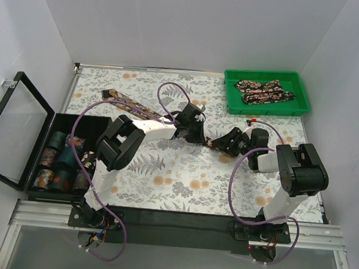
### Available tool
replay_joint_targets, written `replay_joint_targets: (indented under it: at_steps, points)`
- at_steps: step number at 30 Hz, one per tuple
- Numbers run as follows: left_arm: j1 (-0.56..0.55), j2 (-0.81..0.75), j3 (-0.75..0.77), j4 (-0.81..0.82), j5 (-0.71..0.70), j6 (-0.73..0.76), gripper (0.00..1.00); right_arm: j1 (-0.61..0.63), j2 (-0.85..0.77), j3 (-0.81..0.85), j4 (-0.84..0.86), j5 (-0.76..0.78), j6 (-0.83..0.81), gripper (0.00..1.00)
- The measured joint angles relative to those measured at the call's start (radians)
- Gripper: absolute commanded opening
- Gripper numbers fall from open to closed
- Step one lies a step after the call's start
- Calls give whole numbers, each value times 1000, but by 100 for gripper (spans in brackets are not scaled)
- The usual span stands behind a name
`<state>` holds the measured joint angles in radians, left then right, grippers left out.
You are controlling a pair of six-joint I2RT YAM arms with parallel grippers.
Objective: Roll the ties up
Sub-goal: Roll the tie
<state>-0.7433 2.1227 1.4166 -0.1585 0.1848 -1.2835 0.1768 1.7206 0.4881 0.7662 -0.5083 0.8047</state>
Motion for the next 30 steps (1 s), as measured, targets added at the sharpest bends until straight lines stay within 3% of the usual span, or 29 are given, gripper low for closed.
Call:
replay_joint_targets:
  at_steps: [18, 24, 30]
  points:
    - [0, 0, 0, 0, 0, -17, 0, 29, 76, 53, 40, -8, 30, 45]
    - [0, 0, 0, -2, -4, -38, 0, 38, 85, 53, 47, 5, 37, 38]
    - [0, 0, 0, -4, -8, -52, 0, 41, 101, 52, 32, 11, 37, 12]
